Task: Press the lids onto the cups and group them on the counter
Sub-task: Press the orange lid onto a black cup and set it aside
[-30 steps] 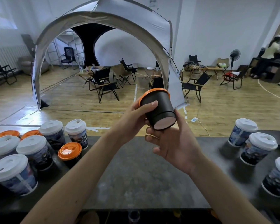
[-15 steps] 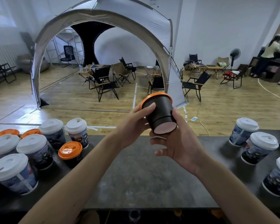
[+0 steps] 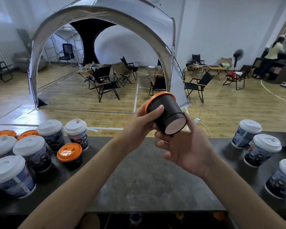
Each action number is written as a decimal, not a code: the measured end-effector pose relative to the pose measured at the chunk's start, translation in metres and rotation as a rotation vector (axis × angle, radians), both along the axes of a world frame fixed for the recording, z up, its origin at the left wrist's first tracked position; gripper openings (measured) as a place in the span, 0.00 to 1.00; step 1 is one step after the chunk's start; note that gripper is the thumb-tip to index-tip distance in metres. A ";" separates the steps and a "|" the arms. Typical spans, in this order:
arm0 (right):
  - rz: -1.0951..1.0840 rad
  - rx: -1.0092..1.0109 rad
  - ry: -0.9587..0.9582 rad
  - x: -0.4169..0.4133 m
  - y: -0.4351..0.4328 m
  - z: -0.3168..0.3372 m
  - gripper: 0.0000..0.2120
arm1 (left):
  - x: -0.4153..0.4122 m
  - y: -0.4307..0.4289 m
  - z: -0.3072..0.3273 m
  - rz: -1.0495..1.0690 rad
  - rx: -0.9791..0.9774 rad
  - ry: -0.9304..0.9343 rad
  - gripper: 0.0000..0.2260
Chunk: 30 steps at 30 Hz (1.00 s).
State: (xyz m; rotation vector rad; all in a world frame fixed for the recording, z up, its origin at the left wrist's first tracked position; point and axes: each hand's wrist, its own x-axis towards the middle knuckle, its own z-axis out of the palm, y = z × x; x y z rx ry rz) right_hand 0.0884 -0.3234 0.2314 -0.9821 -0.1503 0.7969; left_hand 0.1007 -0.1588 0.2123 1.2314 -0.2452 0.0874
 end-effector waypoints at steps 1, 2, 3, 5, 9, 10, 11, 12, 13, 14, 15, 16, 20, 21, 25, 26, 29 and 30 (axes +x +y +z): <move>-0.023 -0.034 -0.036 0.001 0.000 -0.003 0.40 | 0.001 -0.001 -0.002 0.043 0.046 0.002 0.23; -0.053 -0.072 -0.083 0.002 -0.001 -0.005 0.40 | 0.003 0.000 -0.004 0.082 0.091 0.004 0.26; -0.077 -0.098 -0.115 0.003 -0.001 -0.006 0.39 | 0.004 0.001 -0.005 0.103 0.126 0.002 0.27; -0.065 -0.064 -0.090 0.004 -0.001 -0.008 0.36 | 0.004 0.004 -0.006 0.049 0.137 -0.011 0.27; 0.024 0.138 0.050 0.003 0.000 -0.008 0.34 | 0.003 0.010 -0.006 -0.064 0.076 -0.041 0.31; 0.025 0.150 0.061 0.004 0.000 -0.009 0.34 | 0.004 0.010 -0.006 -0.060 0.072 -0.043 0.32; 0.015 0.148 0.067 0.004 0.001 -0.010 0.34 | 0.004 0.010 -0.007 -0.058 0.073 -0.041 0.33; -0.010 0.127 0.058 0.005 0.002 -0.010 0.33 | 0.004 0.011 -0.008 -0.063 0.077 -0.040 0.34; -0.059 0.072 0.011 0.007 0.002 -0.011 0.31 | 0.004 0.013 -0.010 -0.069 0.091 -0.042 0.34; -0.137 -0.025 -0.082 0.010 0.001 -0.014 0.31 | 0.004 0.016 -0.012 -0.084 0.102 -0.041 0.34; -0.237 -0.155 -0.219 0.015 0.000 -0.019 0.30 | 0.004 0.018 -0.014 -0.096 0.095 -0.019 0.34; -0.341 -0.305 -0.391 0.018 -0.001 -0.025 0.30 | 0.004 0.019 -0.018 -0.101 0.047 0.022 0.34; -0.540 -0.791 -1.015 0.024 0.004 -0.045 0.27 | 0.001 0.005 -0.041 -0.039 -0.114 0.229 0.34; -0.578 -0.799 -1.077 0.024 0.007 -0.048 0.26 | 0.000 0.002 -0.049 -0.051 -0.151 0.271 0.35; -0.553 -0.830 -1.231 0.032 0.015 -0.058 0.23 | -0.001 -0.002 -0.079 -0.127 -0.448 0.315 0.37; -0.529 -0.826 -1.206 0.033 0.015 -0.059 0.23 | 0.000 -0.002 -0.085 -0.138 -0.472 0.310 0.37; -0.456 -0.838 -1.137 0.041 0.013 -0.054 0.26 | 0.003 -0.007 -0.091 -0.155 -0.512 0.332 0.39; -0.411 -0.868 -1.158 0.041 0.013 -0.054 0.26 | 0.005 -0.006 -0.093 -0.141 -0.535 0.352 0.39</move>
